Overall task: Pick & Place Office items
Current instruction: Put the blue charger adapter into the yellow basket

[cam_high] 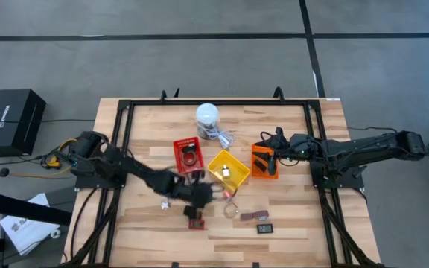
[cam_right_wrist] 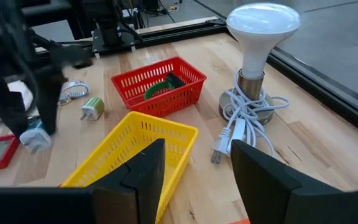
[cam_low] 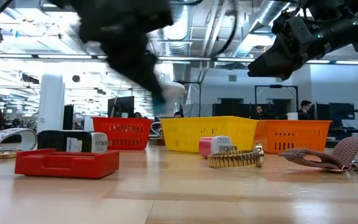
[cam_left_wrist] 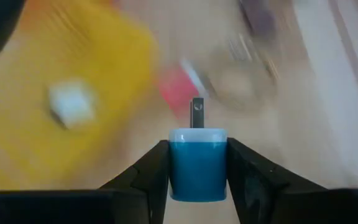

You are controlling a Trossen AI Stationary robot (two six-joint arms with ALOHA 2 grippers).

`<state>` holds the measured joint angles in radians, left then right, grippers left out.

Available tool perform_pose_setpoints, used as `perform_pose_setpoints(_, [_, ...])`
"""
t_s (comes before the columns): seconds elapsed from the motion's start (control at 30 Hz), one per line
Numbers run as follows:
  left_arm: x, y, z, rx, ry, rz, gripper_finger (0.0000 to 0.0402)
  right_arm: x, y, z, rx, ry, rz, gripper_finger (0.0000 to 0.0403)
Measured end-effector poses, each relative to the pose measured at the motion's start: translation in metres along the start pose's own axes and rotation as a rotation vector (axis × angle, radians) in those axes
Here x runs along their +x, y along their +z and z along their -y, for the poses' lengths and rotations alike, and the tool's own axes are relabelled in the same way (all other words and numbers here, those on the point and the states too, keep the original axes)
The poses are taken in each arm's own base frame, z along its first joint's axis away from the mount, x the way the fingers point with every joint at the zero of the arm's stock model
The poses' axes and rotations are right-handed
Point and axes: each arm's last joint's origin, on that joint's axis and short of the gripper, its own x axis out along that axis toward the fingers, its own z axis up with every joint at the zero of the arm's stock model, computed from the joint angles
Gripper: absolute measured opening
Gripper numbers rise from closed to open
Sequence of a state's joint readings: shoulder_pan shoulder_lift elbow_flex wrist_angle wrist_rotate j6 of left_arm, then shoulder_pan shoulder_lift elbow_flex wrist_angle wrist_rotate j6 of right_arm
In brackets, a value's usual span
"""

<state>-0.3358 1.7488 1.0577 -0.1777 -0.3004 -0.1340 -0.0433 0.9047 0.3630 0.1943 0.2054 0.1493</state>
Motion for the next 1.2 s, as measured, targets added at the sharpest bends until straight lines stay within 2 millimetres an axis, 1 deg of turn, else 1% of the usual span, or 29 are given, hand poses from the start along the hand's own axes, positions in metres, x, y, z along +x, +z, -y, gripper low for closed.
perform_pose_setpoints(0.1, [-0.005,0.019,-0.031,0.006,0.055,0.115,0.0132,0.000,0.001,0.001,0.002,-0.002,0.006,0.0175])
perform_pose_setpoints(0.17, [-0.005,0.028,-0.052,0.007,0.066,0.178,0.0134,0.000,0.000,0.001,0.003,-0.007,0.002,0.0175])
perform_pose_setpoints(0.3, [0.000,0.031,-0.092,0.005,0.087,0.216,0.0133,0.001,0.000,0.003,0.002,-0.017,-0.007,0.0175])
perform_pose_setpoints(0.33, [0.001,0.030,-0.100,0.001,0.090,0.206,0.0132,0.001,0.000,0.004,0.002,-0.019,-0.006,0.0175])
perform_pose_setpoints(0.4, [0.011,0.026,-0.114,-0.013,0.088,0.193,0.0132,0.001,0.000,0.005,0.003,-0.024,-0.009,0.0175])
perform_pose_setpoints(0.43, [0.015,0.020,-0.119,-0.019,0.083,0.164,0.0132,0.001,0.000,0.005,0.004,-0.027,-0.009,0.0175])
perform_pose_setpoints(0.47, [0.020,0.015,-0.122,-0.023,0.074,0.134,0.0132,0.001,0.000,0.006,0.005,-0.030,-0.008,0.0175])
perform_pose_setpoints(0.57, [0.033,0.008,-0.128,-0.031,0.066,0.104,0.0133,0.001,-0.001,0.008,0.008,-0.040,-0.013,0.0175])
perform_pose_setpoints(0.67, [0.045,0.001,-0.128,-0.011,0.065,0.070,0.0133,0.001,-0.001,0.009,0.008,-0.047,-0.021,0.0175])
perform_pose_setpoints(0.77, [0.054,-0.005,-0.126,-0.006,0.058,0.038,0.0133,0.001,-0.001,0.010,0.010,-0.052,-0.022,0.0175])
perform_pose_setpoints(0.93, [0.061,-0.010,-0.125,-0.006,0.055,0.013,0.0141,0.001,-0.002,0.010,0.009,-0.053,-0.026,0.0175])
perform_pose_setpoints(1.2, [0.059,-0.008,-0.126,-0.006,0.060,0.023,0.0173,0.001,-0.002,0.010,0.009,-0.053,-0.026,0.0175])
